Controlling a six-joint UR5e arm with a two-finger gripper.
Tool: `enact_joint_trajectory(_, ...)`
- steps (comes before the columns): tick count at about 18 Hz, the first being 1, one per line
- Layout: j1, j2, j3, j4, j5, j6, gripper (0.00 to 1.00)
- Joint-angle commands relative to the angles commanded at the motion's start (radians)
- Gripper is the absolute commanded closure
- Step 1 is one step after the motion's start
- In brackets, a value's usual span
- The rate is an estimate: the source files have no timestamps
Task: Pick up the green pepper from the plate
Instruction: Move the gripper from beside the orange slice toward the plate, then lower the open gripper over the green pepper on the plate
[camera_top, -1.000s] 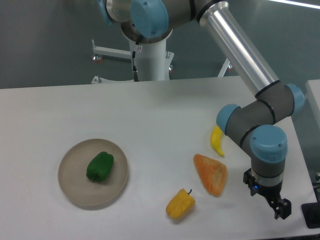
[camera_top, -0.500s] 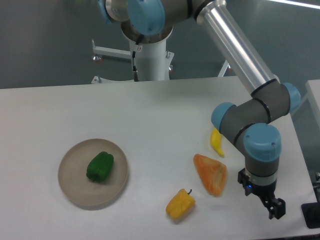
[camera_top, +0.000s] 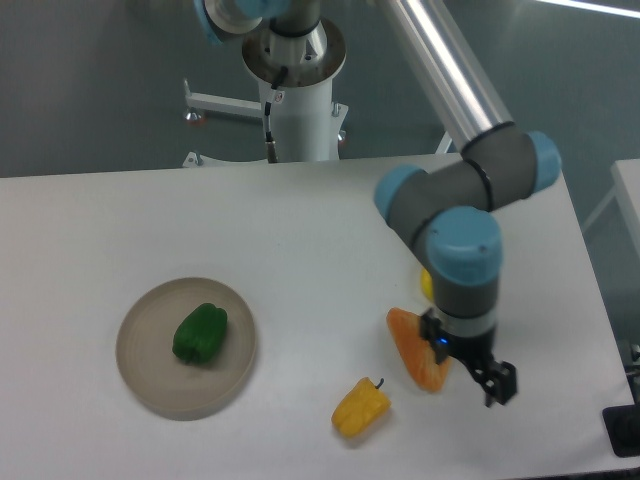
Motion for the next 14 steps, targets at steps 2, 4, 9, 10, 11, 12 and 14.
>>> enact_joint_trajectory(2, -0.037, 0.040, -0.037, -0.014, -0.032, -0.155, 0.00)
enact_joint_trajectory(4, -0.060, 0.075, -0.075, -0.014, -0.099, -0.284, 0.00)
enact_joint_trajectory(9, -0.111, 0.166, -0.208, 0.000, -0.198, -0.458, 0.00)
enact_joint_trajectory(10, -0.120, 0.175, -0.230, 0.016, -0.210, -0.482, 0.00)
enact_joint_trajectory(11, -0.134, 0.177, -0.253, 0.033, -0.224, -0.511, 0.00)
enact_joint_trajectory(12, -0.147, 0.177, -0.279, 0.050, -0.233, -0.546, 0.00)
enact_joint_trajectory(14, -0.179, 0.177, -0.324, 0.122, -0.236, -0.591, 0.00)
